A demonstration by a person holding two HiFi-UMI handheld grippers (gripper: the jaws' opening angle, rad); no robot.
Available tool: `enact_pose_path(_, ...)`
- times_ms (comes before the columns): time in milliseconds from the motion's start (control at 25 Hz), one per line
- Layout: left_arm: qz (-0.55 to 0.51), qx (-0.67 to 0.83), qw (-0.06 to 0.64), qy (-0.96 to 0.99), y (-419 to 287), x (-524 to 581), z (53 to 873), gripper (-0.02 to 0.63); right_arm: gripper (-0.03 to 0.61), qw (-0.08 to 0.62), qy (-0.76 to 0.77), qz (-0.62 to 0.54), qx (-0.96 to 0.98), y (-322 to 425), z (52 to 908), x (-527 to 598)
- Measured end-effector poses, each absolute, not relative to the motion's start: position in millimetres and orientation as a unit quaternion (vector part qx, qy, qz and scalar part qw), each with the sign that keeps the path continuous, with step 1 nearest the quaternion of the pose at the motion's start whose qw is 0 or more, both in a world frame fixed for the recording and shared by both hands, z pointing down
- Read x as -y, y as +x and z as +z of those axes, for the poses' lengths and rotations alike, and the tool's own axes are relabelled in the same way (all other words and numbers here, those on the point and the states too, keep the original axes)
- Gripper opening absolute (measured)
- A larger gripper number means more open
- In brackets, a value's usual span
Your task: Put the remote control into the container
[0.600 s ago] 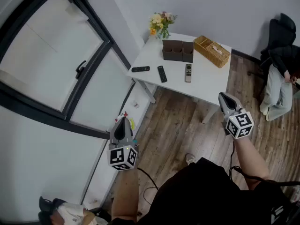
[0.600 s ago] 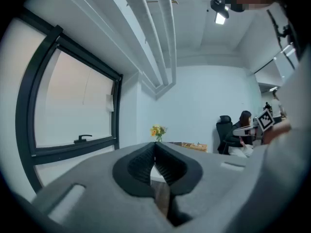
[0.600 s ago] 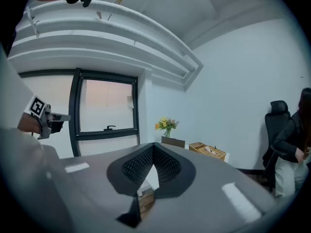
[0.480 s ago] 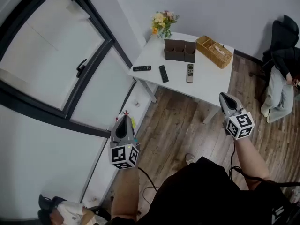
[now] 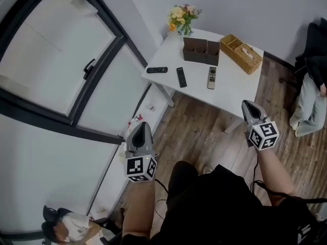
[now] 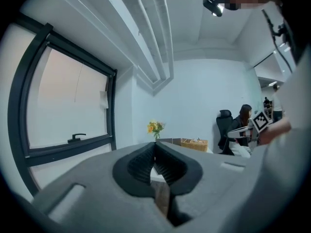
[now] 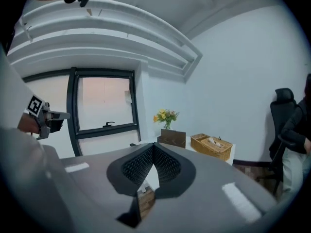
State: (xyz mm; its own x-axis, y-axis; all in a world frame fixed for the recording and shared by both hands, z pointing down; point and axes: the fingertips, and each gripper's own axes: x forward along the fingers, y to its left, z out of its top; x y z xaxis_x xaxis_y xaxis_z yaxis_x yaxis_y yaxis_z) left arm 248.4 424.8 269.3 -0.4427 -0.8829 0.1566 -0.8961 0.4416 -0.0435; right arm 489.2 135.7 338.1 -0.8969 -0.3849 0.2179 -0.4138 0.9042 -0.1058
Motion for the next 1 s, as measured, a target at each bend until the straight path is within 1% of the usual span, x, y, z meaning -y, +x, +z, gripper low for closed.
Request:
enact_pose_path(160,0.069,0.841,0.055,0.534,236,-407,275,0.000,0.002,0.109,0.214,0.085,0.967,477,353,-120)
enact_pose_path(320,0.078,0.830,0.039,0.551,208,-379,275,0.000,0.002,0.117,0.207,0.074,0.969,446,359,-106)
enact_pose_path(520,0.077,0.809,0.040,0.582,163,-329,285,0.000,0.002,0.137,0.203,0.074,0.967,411,372,-90)
enact_pose_path(1000,0.073,0.727,0.058,0.680,37,-166,295,0.001,0.002,0.172,0.305,0.117,0.929,318,395,-4)
